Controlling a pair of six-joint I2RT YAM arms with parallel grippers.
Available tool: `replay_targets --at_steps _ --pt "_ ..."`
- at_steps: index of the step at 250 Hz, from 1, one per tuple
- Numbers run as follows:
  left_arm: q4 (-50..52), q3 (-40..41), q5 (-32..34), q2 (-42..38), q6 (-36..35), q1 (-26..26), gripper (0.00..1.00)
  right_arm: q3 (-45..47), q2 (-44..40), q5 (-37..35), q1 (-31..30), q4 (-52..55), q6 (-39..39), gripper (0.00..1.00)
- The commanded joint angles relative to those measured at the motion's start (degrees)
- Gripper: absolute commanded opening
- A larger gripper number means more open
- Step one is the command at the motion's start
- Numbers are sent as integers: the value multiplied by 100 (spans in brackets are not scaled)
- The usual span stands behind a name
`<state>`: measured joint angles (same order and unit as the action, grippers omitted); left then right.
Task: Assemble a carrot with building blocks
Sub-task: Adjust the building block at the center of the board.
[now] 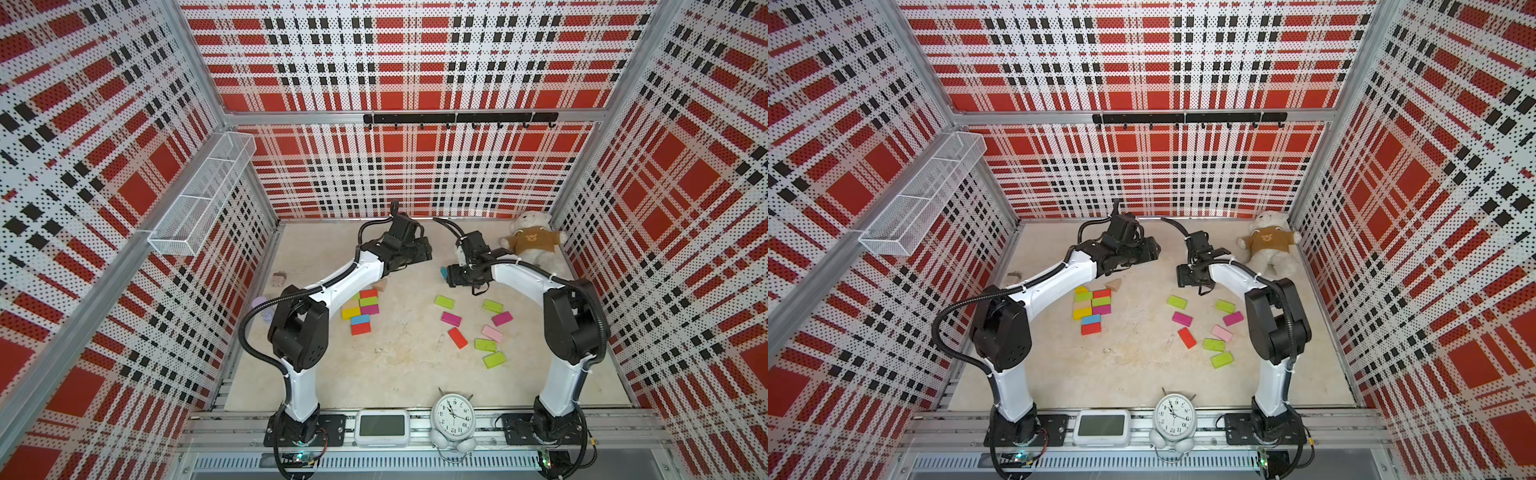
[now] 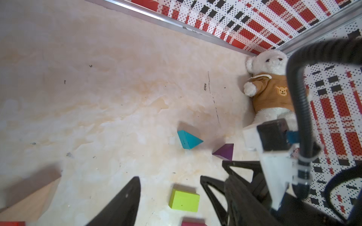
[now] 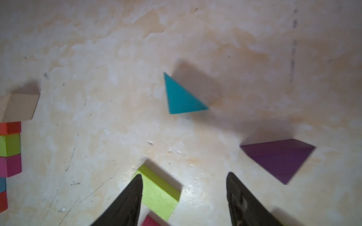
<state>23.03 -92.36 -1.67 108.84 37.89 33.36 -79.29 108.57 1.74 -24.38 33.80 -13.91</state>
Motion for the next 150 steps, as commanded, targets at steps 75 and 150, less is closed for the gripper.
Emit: replay_targets --at_steps 75,150 --pt "-730 988 -455 -551 118 -559 71 -614 533 -698 -761 1022 -68 74" --pt "-986 1353 -711 -696 166 -742 71 -753 773 -899 -809 1244 -1201 83"
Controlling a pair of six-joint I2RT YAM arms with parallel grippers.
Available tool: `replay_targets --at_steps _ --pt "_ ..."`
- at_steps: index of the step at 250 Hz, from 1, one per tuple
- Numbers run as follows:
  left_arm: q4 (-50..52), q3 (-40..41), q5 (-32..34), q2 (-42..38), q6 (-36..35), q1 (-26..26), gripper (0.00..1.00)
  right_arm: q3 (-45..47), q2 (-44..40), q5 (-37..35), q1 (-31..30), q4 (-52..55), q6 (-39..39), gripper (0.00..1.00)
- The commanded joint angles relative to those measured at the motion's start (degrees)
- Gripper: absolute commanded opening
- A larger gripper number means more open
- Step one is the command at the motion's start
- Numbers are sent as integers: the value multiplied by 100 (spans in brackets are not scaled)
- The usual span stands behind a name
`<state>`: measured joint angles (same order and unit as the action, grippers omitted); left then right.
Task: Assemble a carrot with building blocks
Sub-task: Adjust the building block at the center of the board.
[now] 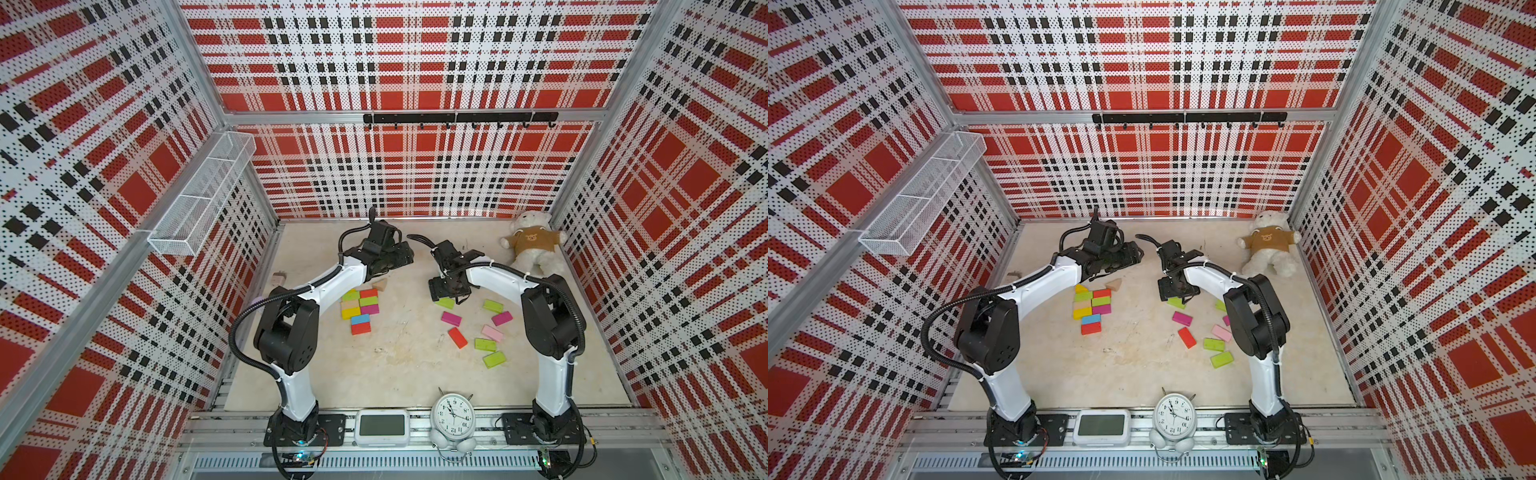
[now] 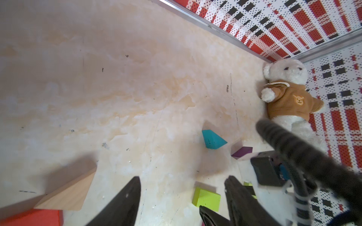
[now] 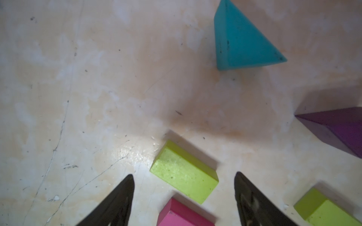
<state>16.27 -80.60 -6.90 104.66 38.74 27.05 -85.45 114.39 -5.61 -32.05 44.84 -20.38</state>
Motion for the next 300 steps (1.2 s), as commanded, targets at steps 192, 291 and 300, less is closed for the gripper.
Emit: replay_targets --at_steps 192,291,300 --pt "-766 1076 -664 -837 144 -604 71 -97 422 -463 -231 404 -1028 65" --pt "-748 1226 -539 -1035 166 -683 71 -901 912 -465 -230 218 82 64" --pt "-742 1234 -523 -1044 173 -683 71 -951 958 -450 -231 209 111 64"
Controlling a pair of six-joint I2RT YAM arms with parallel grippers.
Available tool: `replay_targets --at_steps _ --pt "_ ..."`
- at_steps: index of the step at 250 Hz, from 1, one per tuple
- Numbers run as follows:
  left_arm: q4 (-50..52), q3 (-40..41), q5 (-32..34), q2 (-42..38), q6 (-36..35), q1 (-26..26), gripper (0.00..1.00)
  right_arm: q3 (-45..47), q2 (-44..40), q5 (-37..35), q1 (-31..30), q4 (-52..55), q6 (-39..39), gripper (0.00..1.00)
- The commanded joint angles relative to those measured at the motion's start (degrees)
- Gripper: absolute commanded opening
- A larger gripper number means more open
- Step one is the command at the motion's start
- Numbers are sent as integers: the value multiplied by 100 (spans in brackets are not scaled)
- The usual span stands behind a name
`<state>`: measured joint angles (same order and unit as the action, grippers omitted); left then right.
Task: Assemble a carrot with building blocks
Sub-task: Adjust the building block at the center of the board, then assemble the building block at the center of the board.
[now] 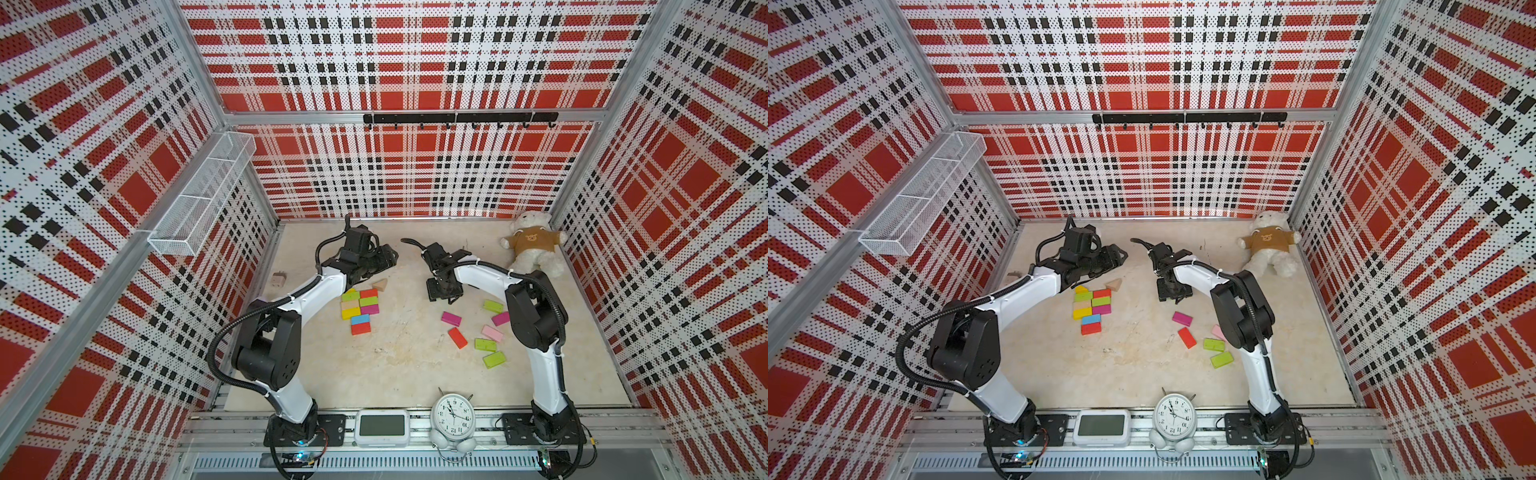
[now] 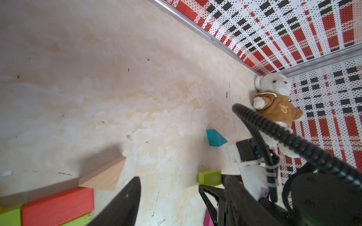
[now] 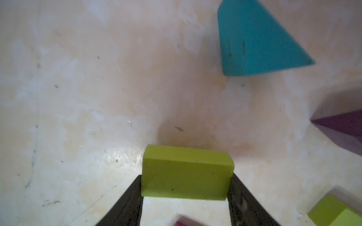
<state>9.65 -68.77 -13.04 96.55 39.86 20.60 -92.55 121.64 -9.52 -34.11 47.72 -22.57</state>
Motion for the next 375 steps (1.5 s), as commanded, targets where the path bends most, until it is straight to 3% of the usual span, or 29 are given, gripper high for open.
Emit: replay_targets --at_steps 1,80,131,159,203,251,303,375 --pt "-78 54 91 -233 64 -39 71 -243 239 -59 -25 -79 335 64" --pt "17 57 212 -303 66 -39 71 -366 347 -36 -9 -67 390 67" --pt "55 65 248 -329 66 -39 71 -285 183 81 -13 -136 263 78" --pt "63 66 235 -356 62 -40 71 -254 -132 -8 -6 -24 168 80" --pt "81 53 249 -426 32 -39 71 334 -1072 79 229 -31 -130 81" --pt "57 57 183 -453 13 -41 71 1396 -1783 3 884 -140 -555 83" --pt "92 37 148 -488 -28 -44 71 2049 -1934 -282 1429 -170 -688 85" --pt "97 21 137 -429 -12 -56 71 2316 -1762 -357 1620 -303 -821 90"
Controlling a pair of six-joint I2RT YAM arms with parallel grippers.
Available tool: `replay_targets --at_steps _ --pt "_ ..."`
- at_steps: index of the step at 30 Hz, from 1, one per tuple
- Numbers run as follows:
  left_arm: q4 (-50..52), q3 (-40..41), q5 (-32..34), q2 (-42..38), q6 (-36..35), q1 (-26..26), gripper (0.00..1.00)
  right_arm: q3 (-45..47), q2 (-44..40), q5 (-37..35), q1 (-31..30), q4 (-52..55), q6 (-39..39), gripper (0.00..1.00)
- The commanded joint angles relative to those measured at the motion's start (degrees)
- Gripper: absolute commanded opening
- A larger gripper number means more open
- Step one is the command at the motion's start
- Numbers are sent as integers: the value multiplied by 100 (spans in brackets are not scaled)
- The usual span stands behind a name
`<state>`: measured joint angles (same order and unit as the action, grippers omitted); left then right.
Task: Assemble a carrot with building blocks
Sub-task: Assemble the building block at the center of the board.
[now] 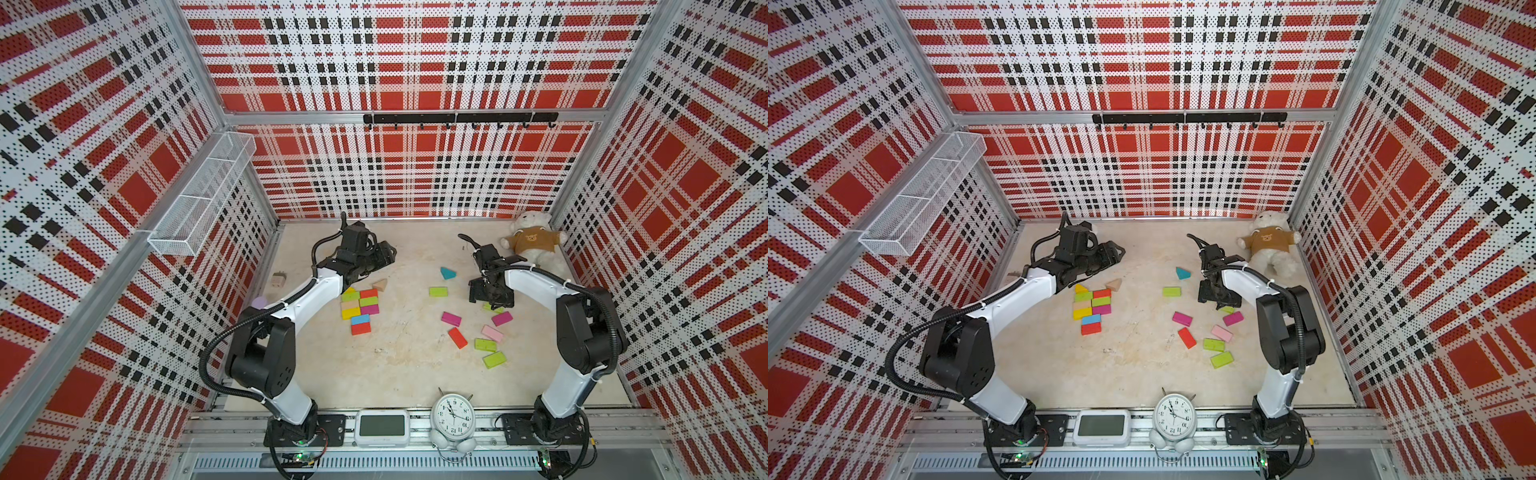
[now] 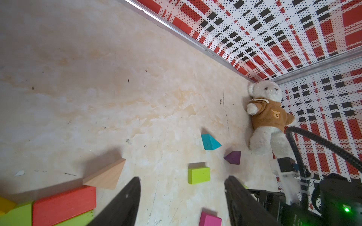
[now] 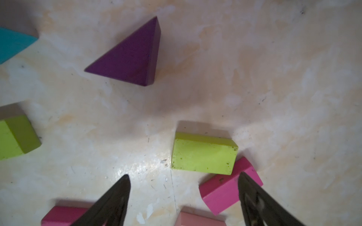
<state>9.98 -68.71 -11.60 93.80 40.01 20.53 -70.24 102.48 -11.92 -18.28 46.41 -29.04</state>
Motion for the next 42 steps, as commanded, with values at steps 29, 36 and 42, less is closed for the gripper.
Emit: replay_targets --at_steps 29,36,42 --pt "252 -69 118 -142 -52 -32 71 65 700 340 43 -780 74 62" --pt "255 50 205 -248 -39 -32 71 -596 1059 465 -341 -751 312 61" --pt "259 42 232 -226 -36 -8 71 -1127 1417 697 -346 -765 753 61"
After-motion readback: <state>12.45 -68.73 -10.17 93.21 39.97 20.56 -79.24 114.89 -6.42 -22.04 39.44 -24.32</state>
